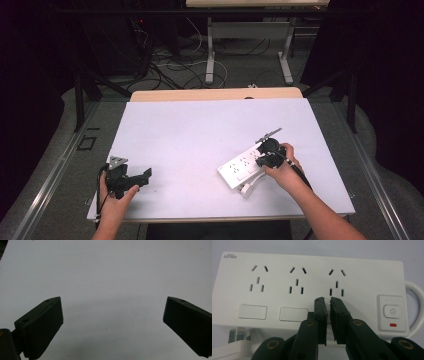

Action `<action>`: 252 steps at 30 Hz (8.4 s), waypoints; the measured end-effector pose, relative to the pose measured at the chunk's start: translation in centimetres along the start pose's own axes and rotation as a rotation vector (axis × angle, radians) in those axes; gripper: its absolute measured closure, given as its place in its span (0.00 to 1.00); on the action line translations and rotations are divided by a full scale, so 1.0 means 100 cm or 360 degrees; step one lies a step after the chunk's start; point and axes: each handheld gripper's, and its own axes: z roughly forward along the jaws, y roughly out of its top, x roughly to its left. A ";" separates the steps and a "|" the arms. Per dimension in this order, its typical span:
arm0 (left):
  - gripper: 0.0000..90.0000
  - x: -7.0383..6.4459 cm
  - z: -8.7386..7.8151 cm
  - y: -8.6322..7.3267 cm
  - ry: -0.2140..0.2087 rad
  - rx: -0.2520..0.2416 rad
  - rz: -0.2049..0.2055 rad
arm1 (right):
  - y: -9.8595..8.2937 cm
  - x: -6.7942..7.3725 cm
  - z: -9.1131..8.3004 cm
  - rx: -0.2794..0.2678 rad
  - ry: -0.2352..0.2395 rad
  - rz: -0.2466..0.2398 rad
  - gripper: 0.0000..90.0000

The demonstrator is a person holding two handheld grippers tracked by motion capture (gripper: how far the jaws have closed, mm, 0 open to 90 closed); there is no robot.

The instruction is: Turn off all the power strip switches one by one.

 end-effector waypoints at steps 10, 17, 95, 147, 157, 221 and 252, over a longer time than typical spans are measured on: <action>0.03 0.000 0.000 0.000 -0.0001 -0.0003 -0.0001 | 0.000 0.000 0.000 -0.0005 0.0008 -0.0009 0.93; 0.03 0.000 0.000 0.000 -0.0001 -0.0002 0.0004 | 0.001 0.000 0.000 0.0008 0.0011 -0.0009 0.94; 0.03 0.000 0.001 0.000 0.0001 0.0008 0.0017 | 0.000 0.032 0.002 -0.0057 0.0130 -0.0136 0.96; 0.03 -0.001 0.000 0.000 0.0000 0.0010 0.0018 | 0.001 0.035 0.005 -0.0029 0.0163 -0.0149 1.00; 0.03 0.000 0.000 0.000 0.0003 0.0010 0.0019 | 0.000 0.032 0.003 0.0012 0.0195 -0.0077 1.00; 0.03 0.000 0.001 0.000 -0.0002 0.0009 0.0019 | 0.000 0.065 -0.001 -0.0009 0.0267 -0.0244 0.95; 0.03 0.000 0.000 0.000 -0.0002 0.0001 0.0006 | -0.002 0.071 0.005 0.0000 0.0294 -0.0265 1.00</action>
